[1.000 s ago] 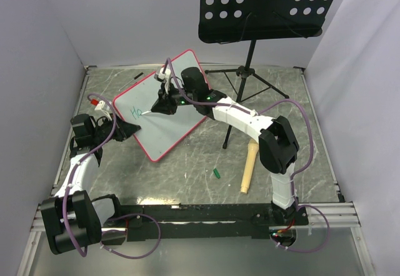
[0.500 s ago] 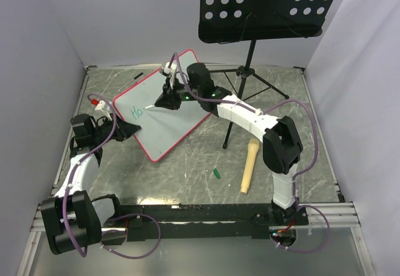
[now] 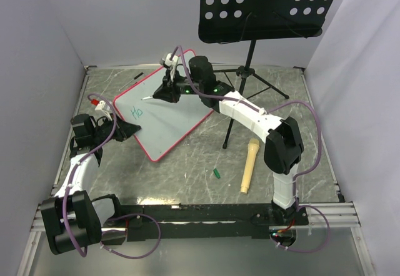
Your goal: Write a sentence on the whiteboard
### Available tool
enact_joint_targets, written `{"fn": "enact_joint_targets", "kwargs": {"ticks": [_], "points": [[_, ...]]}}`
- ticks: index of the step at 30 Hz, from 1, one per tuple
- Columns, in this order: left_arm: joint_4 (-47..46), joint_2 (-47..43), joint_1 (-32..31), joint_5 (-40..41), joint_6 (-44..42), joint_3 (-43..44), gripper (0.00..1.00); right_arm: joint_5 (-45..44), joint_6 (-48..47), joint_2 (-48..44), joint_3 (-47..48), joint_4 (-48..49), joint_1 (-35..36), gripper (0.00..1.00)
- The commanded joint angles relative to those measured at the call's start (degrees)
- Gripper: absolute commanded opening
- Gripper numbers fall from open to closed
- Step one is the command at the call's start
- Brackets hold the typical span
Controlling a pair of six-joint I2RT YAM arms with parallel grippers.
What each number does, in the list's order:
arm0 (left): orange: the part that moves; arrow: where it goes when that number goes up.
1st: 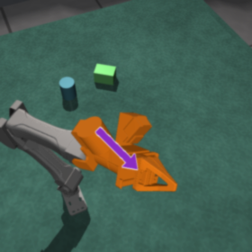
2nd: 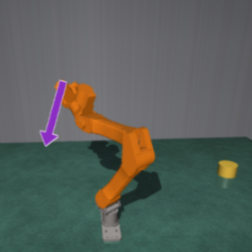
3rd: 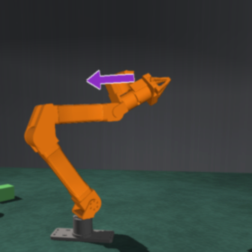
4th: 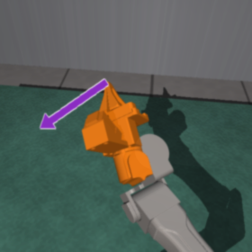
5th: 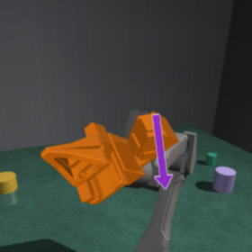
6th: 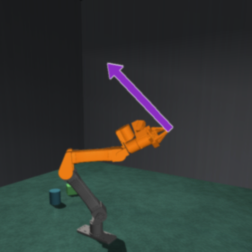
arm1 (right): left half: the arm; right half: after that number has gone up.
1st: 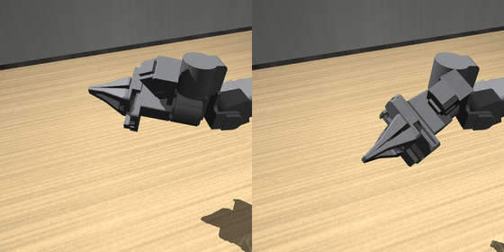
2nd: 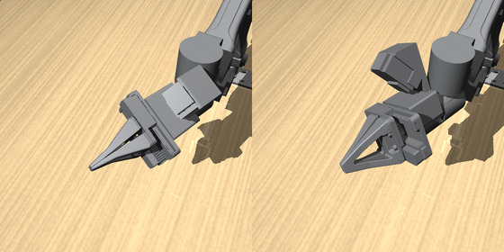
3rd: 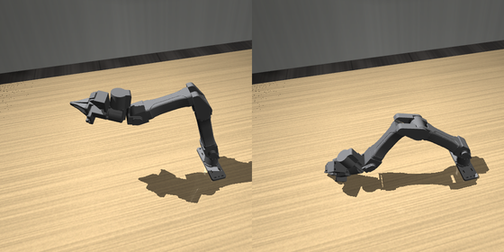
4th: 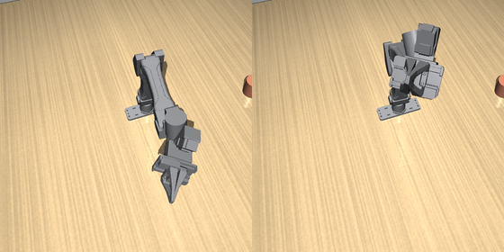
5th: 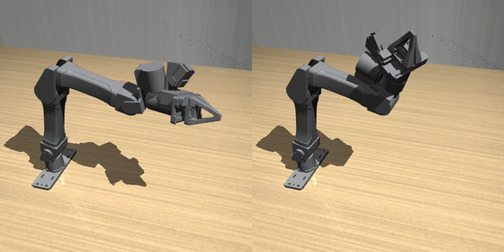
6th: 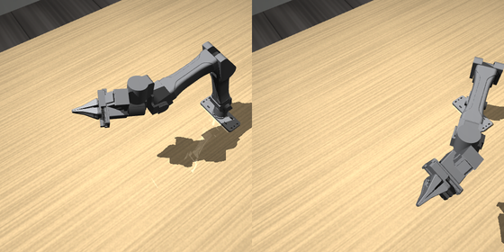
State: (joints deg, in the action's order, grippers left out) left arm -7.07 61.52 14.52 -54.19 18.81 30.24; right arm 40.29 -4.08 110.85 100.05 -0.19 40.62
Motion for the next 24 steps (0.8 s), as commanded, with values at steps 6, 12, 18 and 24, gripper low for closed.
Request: {"fn": "enact_joint_targets", "kwargs": {"ticks": [6, 12, 18, 24], "points": [[-1.4, -0.2, -0.2, 2.4, -5.2, 1.8, 0.01, 2.4, 0.9, 0.3, 3.1, 1.9, -0.4, 0.00], [-1.1, -0.3, -0.5, 2.8, -5.2, 1.8, 0.01, 10.0, 2.0, -5.0, 3.8, -1.0, -3.9, 0.00], [-0.4, -0.3, -0.5, 3.5, -5.7, 2.1, 0.01, 16.5, 0.5, -6.8, 6.4, -7.1, -6.8, 0.00], [-0.4, -0.3, -0.7, 3.8, -5.4, 2.2, 0.01, 19.6, -1.3, -6.2, 10.4, -11.6, -10.0, 0.00]]}}
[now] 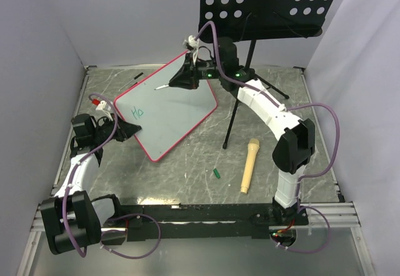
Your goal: Write a sentence on the whiteboard
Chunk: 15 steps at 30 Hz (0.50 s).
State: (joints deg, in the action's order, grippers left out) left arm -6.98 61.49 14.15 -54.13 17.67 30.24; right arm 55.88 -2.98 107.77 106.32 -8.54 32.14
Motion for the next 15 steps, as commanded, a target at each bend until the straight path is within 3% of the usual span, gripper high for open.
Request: {"fn": "enact_joint_targets", "kwargs": {"ticks": [1, 5, 15], "points": [[-0.5, -0.4, -0.4, 3.9, -4.3, 2.2, 0.01, 4.0, -3.4, -2.9, 4.8, -4.3, -1.6, 0.00], [-0.2, -0.4, -0.4, 4.3, -4.4, 2.4, 0.01, 4.3, -5.8, -1.5, 8.2, -9.7, -1.6, 0.00], [-1.1, -0.7, -0.7, 3.6, -3.9, 2.1, 0.01, -3.0, -11.2, -2.5, 3.8, -10.8, 3.4, 0.00]]}}
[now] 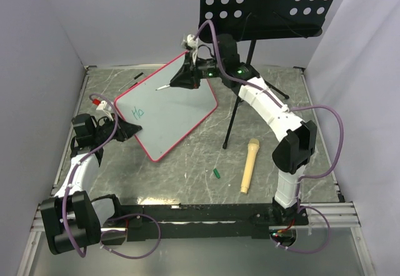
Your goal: Write a sentence on the whiteboard
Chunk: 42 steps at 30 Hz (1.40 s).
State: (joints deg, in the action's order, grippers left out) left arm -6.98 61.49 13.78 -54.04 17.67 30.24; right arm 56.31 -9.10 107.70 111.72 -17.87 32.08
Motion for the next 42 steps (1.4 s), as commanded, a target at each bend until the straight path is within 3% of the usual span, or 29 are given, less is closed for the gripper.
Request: {"fn": "enact_joint_targets", "kwargs": {"ticks": [1, 5, 18, 42], "points": [[-1.4, -0.8, -0.3, 3.3, -3.7, 2.0, 0.01, -4.9, -6.8, -3.0, -2.5, -1.0, 4.5, 0.00], [-2.6, -1.3, -0.6, 2.6, -3.3, 1.5, 0.01, -9.0, -9.8, -4.5, -7.1, 2.6, 8.1, 0.00], [-3.6, -2.2, -1.3, 0.4, -3.6, 1.0, 0.01, -14.7, -10.3, 0.6, -7.0, 5.7, 9.3, 0.00], [-3.5, -2.3, -1.4, -0.2, -3.9, 1.1, 0.01, -14.9, -8.3, 5.9, -4.1, 7.2, 9.9, 0.00]]}}
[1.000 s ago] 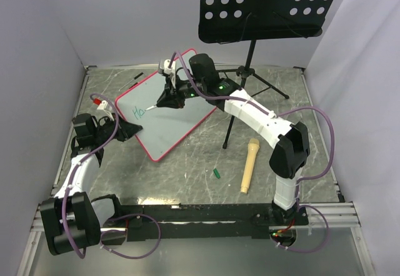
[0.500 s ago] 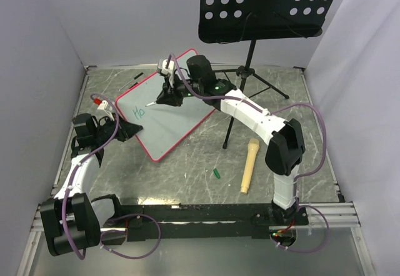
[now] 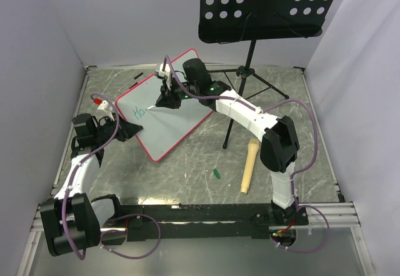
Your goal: Write a sentence on the whiteboard
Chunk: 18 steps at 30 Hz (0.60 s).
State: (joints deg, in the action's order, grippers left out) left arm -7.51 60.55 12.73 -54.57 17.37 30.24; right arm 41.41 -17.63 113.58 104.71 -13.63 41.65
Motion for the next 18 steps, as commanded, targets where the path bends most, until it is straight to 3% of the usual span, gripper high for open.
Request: {"fn": "enact_joint_targets", "kwargs": {"ticks": [1, 18], "points": [[-2.9, -1.2, -0.3, 0.3, -3.6, 1.1, 0.01, 0.1, 0.3, 0.0, 3.0, 3.2, 0.4, 0.00], [-2.6, -0.6, -0.4, 0.0, -3.2, 1.3, 0.01, 0.0, 0.8, 0.5, 3.7, 3.2, 0.4, 0.00]]}}
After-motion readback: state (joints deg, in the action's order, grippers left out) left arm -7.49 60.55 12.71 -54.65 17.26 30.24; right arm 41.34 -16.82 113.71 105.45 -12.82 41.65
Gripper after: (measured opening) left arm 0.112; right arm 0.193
